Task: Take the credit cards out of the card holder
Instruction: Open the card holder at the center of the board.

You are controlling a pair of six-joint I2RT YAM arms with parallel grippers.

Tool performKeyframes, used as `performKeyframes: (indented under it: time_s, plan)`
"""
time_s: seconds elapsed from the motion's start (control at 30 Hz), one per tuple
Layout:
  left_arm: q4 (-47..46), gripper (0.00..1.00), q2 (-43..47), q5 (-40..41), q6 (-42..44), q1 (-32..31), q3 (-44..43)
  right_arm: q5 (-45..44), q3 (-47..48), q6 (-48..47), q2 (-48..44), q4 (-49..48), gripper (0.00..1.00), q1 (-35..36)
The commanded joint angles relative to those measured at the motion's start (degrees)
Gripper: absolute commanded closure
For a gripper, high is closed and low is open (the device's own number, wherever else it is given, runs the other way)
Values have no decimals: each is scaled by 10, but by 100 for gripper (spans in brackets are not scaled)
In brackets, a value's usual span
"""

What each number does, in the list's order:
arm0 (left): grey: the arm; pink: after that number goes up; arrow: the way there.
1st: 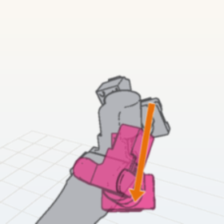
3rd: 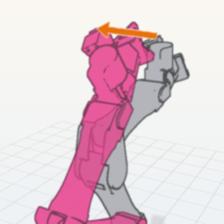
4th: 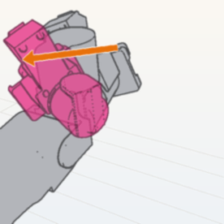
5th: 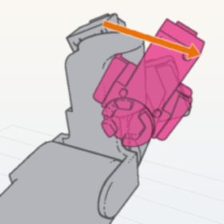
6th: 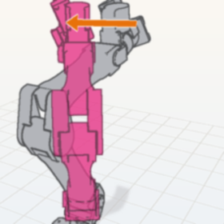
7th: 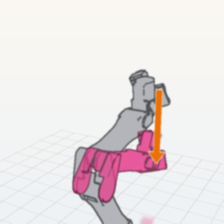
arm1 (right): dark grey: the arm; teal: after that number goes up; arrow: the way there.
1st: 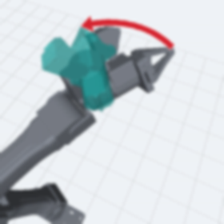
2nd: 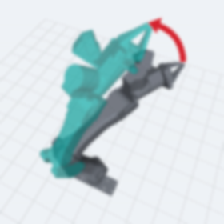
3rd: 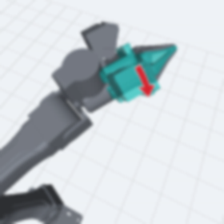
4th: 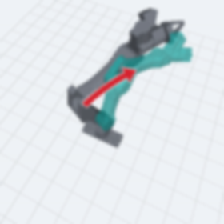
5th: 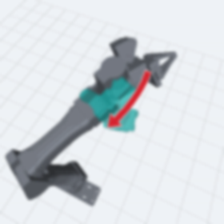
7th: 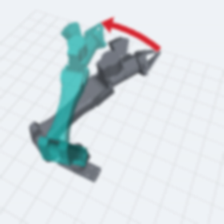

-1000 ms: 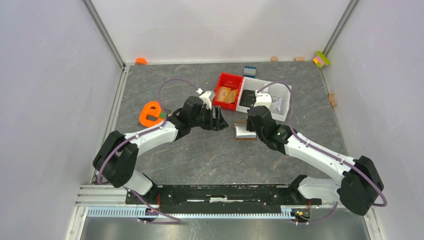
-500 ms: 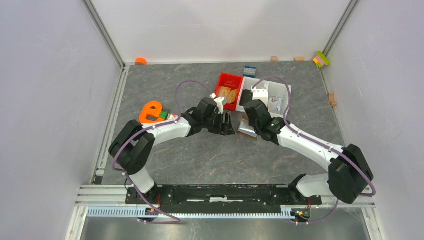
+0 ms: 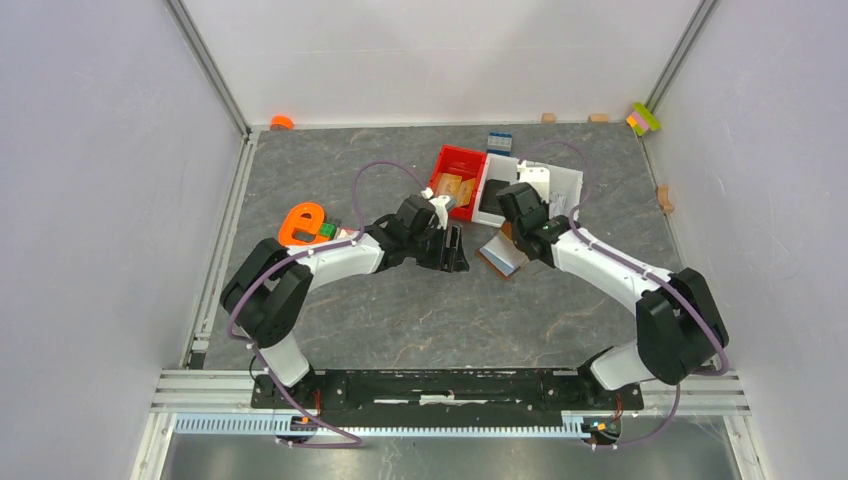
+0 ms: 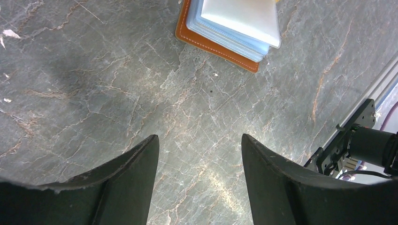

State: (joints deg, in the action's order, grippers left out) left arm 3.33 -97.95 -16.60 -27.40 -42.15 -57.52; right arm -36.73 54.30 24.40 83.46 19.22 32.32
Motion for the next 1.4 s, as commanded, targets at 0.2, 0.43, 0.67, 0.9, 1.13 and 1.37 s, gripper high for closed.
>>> performKeyframes:
  time_s: [0.2, 0.43, 0.67, 0.9, 1.13, 1.37]
  plan:
    - [-9, 29, -16, -9, 17, -9, -24, 98, -14, -32, -30, -23, 88, -49]
    - [-4, 29, -13, -5, 22, -10, -25, 143, -59, -76, -73, -65, 33, -48]
    - [-4, 29, -7, -5, 22, -9, -22, 167, -56, -93, -47, -54, 27, -48]
    - [-3, 29, -2, -6, 20, -9, -22, 202, -44, -105, -10, -55, 29, -48]
    - [-3, 30, 0, -5, 19, -10, -22, 219, -37, -104, 8, -59, 44, -48]
    - [-3, 30, 12, 3, 21, -10, -19, 240, -43, -97, 23, -78, 57, -47]
